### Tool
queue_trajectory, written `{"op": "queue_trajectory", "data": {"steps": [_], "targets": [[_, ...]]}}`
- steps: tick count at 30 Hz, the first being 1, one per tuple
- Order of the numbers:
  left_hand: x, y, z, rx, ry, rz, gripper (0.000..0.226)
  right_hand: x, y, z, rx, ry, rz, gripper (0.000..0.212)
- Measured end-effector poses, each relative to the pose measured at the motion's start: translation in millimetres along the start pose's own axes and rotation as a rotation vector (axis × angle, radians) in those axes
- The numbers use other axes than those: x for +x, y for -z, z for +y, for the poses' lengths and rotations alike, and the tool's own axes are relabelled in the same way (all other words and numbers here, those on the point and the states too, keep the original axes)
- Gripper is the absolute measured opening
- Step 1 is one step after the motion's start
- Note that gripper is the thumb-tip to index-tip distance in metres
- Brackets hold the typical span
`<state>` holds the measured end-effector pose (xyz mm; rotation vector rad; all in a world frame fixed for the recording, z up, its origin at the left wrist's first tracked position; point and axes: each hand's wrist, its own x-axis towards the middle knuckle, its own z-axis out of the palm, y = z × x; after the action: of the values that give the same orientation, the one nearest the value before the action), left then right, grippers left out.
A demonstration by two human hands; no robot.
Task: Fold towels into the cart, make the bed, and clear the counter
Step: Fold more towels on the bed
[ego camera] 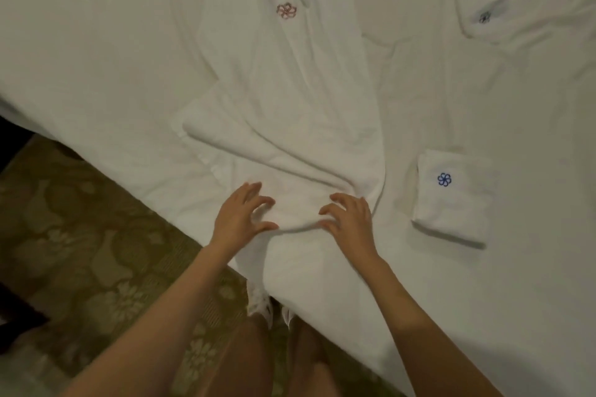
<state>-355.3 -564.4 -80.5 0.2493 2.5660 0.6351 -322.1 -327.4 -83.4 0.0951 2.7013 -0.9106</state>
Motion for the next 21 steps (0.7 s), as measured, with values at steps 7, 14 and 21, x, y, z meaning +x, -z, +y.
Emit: {"op": "queue_trajectory", "data": {"steps": [7, 14, 21], "targets": [[-11.8, 0.0, 10.9, 0.004, 0.015, 0.166, 0.023, 6.5, 11.9, -12.1, -0.027, -0.054, 0.110, 0.013], [-27.5, 13.2, 50.3, -0.212, 0.222, 0.041, 0.029, -47.7, -6.1, -37.6, 0.087, -0.062, 0.173, 0.024], [-41.5, 2.0, 69.3, -0.377, 0.239, -0.057, 0.028, -71.1, -18.2, -44.1, 0.171, -0.043, 0.035, 0.047]]}}
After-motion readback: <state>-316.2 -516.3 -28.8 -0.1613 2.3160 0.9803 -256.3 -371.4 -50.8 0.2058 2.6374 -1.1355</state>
